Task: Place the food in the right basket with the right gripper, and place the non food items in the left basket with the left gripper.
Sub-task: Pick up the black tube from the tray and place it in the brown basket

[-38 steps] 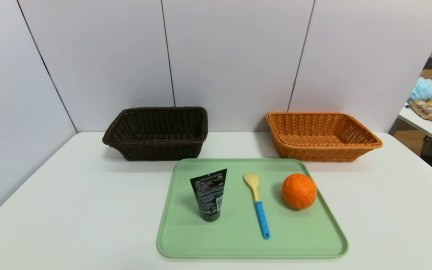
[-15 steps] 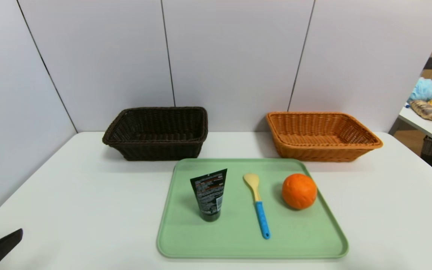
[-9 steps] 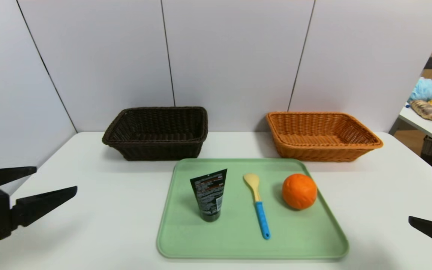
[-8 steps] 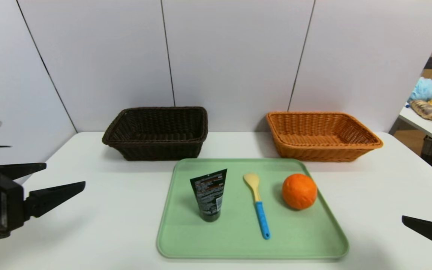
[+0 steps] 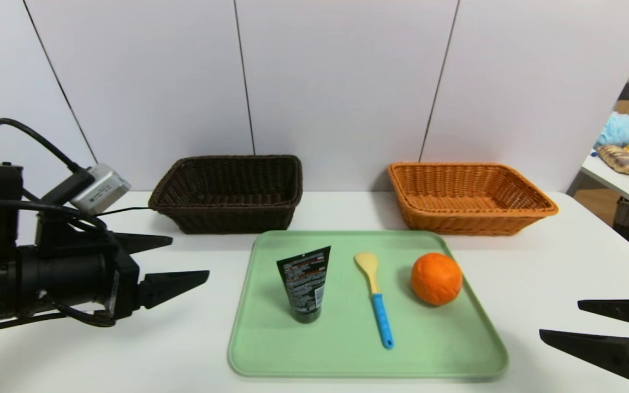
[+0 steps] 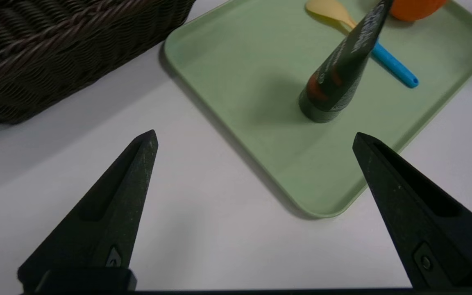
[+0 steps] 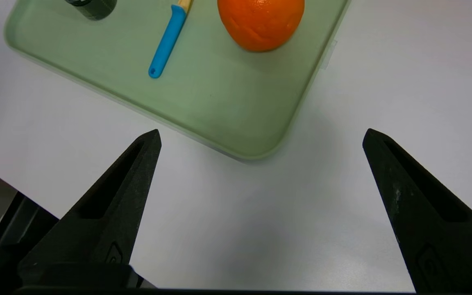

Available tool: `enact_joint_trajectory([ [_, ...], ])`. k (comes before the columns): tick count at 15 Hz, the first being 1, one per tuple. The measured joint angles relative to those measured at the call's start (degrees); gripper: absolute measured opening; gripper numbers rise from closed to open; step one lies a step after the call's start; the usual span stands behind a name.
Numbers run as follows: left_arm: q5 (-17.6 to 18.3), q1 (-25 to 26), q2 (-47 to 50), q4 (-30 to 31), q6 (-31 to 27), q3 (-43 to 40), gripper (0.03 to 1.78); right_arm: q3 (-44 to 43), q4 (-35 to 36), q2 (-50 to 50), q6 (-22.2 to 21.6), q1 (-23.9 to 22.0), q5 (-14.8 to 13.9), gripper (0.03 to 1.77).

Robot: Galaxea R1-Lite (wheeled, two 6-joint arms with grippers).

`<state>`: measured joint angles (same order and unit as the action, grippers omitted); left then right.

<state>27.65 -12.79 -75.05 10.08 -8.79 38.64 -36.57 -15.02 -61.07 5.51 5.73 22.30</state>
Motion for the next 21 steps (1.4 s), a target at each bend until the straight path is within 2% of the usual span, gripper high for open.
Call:
enact_joint_trajectory([
  [5,1.76,-8.0,-8.77,18.53,-4.38,-5.35,1.69,2.6,4.41,-0.94,1.43,0.83,-0.11,1.7],
  [7,5.81,-9.56,-11.73,24.11,-5.81,-6.67,1.69,4.27,7.63,-1.13,1.56,1.07,-0.33,1.7],
  [9,11.68,-9.95,-13.74,25.44,-6.4,-7.03,1.69,4.9,8.39,-1.29,1.49,1.16,-0.5,1.7],
  [10,12.75,-10.03,-14.68,25.55,-6.75,-7.03,1.69,5.02,8.35,-1.33,1.45,1.18,-0.55,1.7],
  [14,14.76,-10.58,-20.05,27.32,-7.46,-6.42,1.69,5.12,8.39,-1.52,1.43,1.27,-0.39,1.7],
  [19,15.62,-12.07,-29.11,38.01,-6.95,-5.61,1.69,4.88,8.39,-1.99,1.45,1.35,-0.34,1.7],
  [21,15.7,-13.2,-31.95,40.35,-6.19,-4.06,1.69,4.8,8.39,-2.12,1.4,1.6,-0.5,1.7],
])
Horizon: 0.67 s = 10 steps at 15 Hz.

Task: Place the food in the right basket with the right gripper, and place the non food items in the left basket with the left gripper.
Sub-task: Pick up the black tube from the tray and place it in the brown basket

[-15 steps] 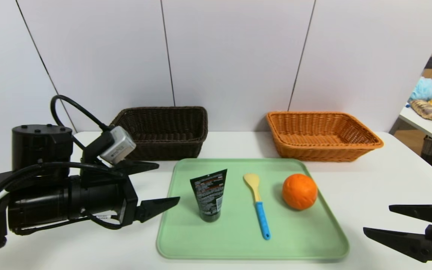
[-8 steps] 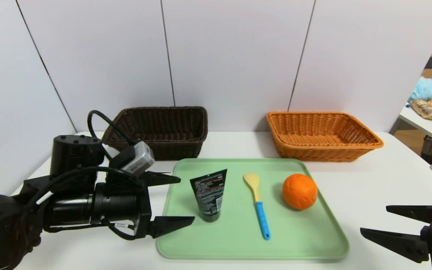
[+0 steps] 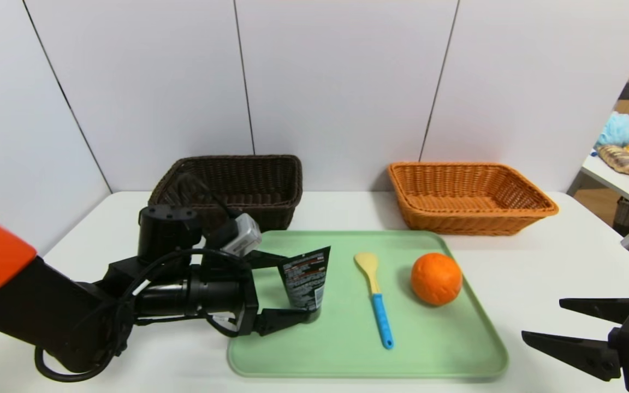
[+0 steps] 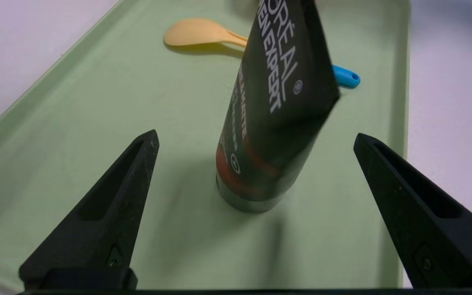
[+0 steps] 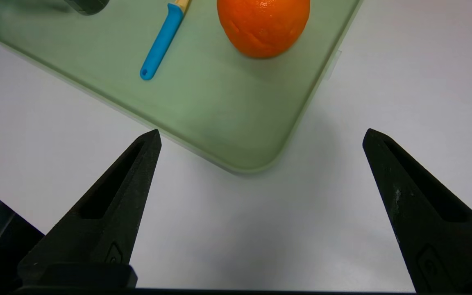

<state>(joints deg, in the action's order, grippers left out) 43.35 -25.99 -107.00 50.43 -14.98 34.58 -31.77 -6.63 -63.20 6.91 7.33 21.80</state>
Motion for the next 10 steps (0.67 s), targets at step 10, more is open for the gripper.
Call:
enact_joint_trajectory([
  [10,-0.2,-4.05,-6.14,0.22,1.9,4.46,1.69,0.38,0.0,0.82,-0.13,0.13,-0.16,1.7],
])
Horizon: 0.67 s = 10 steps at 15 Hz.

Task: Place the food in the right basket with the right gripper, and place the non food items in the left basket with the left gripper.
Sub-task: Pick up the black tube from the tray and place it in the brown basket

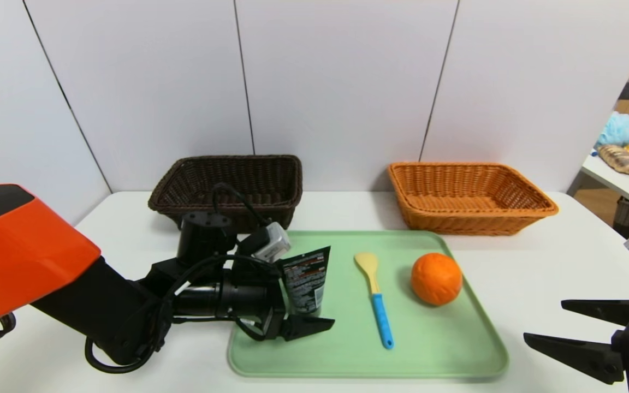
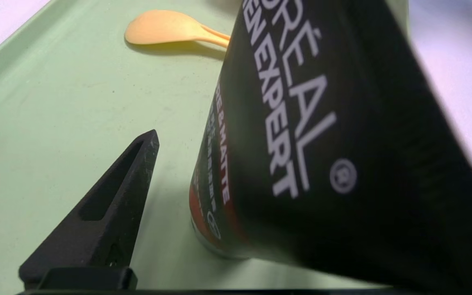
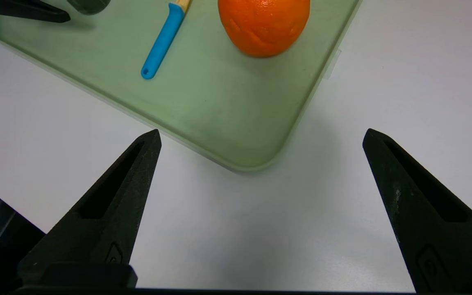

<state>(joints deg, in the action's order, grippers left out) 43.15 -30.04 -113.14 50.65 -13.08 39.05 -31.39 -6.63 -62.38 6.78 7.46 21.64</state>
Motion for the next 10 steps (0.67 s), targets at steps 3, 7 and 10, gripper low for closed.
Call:
enact_joint_trajectory([
  [3,0.04,-0.66,-0.67,0.0,1.1,0.98,1.5,0.11,0.02,0.11,-0.04,0.0,0.0,1.7],
  [7,-0.05,-0.94,-0.96,0.01,1.79,1.66,0.94,0.2,0.0,0.43,-0.06,-0.02,0.07,1.7],
  [10,-0.02,-0.99,-0.98,0.37,1.79,1.74,0.56,0.2,0.0,0.8,0.0,-0.02,0.1,1.7],
])
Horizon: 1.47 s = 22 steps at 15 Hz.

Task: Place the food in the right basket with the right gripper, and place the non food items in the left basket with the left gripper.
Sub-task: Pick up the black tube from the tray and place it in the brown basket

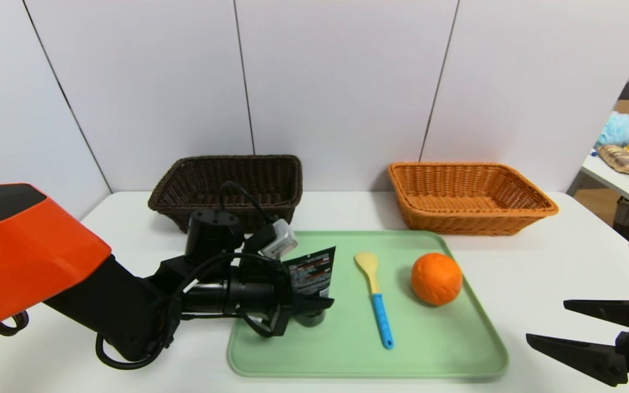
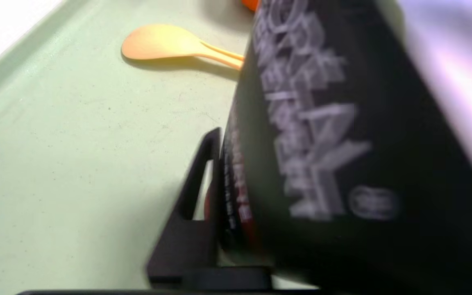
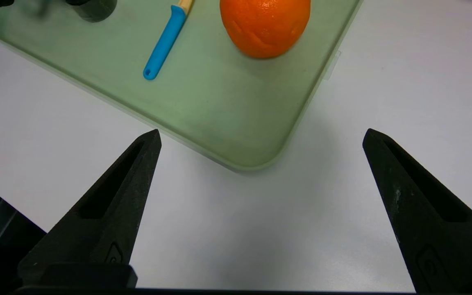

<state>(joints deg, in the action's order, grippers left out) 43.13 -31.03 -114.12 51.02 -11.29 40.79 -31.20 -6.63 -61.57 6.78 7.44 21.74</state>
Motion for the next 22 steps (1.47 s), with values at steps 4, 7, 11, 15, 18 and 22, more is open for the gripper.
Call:
enact_joint_trajectory([
  [4,-0.05,-0.01,0.11,1.32,-0.15,-0.24,0.54,-0.05,-0.01,0.22,0.02,0.02,0.01,1.7],
  [7,-0.22,0.13,1.0,1.73,-0.15,-0.52,0.53,-0.05,0.0,0.48,-0.24,0.0,0.0,1.7],
  [11,-0.33,3.35,5.22,1.68,1.23,0.44,0.52,0.09,0.0,0.91,-0.41,0.0,-0.02,1.7],
  [15,-1.05,8.57,8.96,0.46,2.43,5.1,0.51,0.16,0.02,1.0,-0.34,0.0,-0.07,1.7],
  [18,-2.65,12.4,10.64,-4.35,2.63,11.87,0.51,0.16,0.0,1.0,-0.34,0.0,0.01,1.7],
  [22,-2.97,16.45,10.59,-11.11,4.38,20.83,0.51,0.16,0.22,0.99,-0.44,0.0,0.0,1.7],
])
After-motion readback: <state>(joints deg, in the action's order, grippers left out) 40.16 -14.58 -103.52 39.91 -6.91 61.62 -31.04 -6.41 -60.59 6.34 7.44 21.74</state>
